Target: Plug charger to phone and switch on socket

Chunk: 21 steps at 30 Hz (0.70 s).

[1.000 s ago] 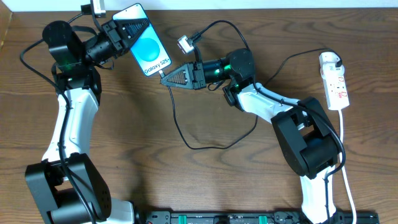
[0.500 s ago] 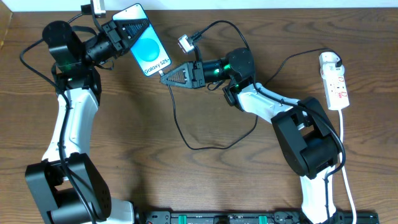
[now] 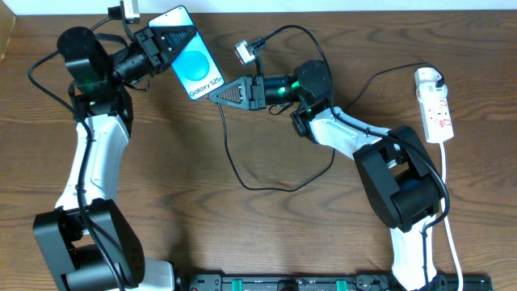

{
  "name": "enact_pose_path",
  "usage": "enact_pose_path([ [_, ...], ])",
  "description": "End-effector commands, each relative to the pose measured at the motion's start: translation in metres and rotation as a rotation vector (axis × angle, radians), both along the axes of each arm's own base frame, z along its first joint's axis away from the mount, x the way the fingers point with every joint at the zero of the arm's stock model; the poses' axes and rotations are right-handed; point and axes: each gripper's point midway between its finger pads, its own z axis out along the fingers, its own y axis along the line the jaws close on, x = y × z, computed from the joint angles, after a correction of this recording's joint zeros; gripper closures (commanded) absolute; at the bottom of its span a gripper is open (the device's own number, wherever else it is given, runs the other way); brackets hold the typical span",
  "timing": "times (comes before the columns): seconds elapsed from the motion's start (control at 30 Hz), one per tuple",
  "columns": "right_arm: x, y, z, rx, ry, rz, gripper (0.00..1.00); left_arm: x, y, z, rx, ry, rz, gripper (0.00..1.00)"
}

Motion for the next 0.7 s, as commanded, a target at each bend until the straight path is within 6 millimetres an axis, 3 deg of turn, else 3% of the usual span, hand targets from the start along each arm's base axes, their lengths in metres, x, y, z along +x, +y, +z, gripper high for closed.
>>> enact_pose_path([
  [0.0,0.007,-0.002,0.008,0.020,-0.038,-0.029,0.99,-0.003,0.005,0.005,-0.004,-0.005,0.002,0.92],
  [0.4,-0.024,0.012,0.003,-0.003,-0.058,0.094,0.99,0.009,0.019,0.005,-0.007,-0.003,0.094,0.92],
  [0.67,-0.027,0.012,0.008,0.017,-0.093,0.098,0.99,0.006,0.017,0.005,0.011,-0.026,0.077,0.93],
])
